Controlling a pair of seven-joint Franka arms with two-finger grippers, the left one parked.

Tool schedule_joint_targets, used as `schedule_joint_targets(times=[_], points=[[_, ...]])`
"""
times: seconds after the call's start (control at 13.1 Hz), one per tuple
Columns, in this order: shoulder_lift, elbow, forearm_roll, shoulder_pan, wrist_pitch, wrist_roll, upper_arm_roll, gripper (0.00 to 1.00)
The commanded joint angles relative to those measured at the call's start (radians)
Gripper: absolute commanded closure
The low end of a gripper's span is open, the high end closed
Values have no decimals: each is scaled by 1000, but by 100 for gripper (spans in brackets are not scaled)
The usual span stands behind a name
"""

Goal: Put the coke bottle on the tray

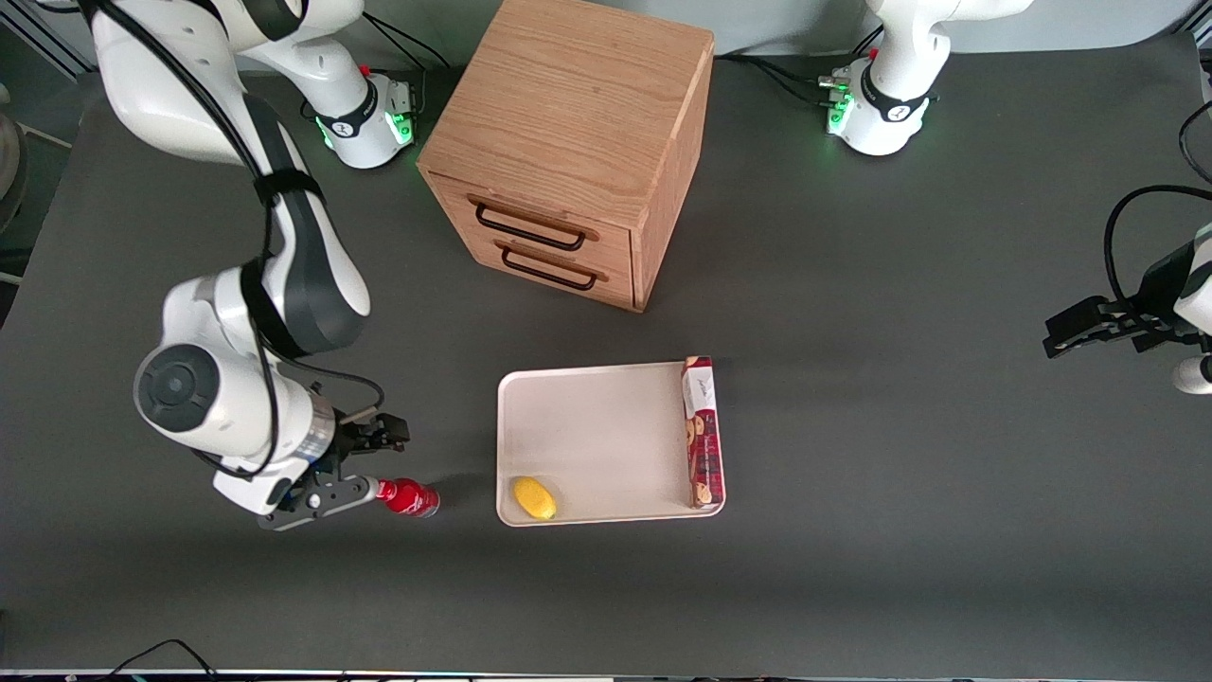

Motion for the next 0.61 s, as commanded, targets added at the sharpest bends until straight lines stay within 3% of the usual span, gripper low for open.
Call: schedule_joint_targets(times=[0.0,0.53], points=[[36,3,-7,0,78,-23,0,0],[76,-95,-9,-1,262,-25,-2,0]])
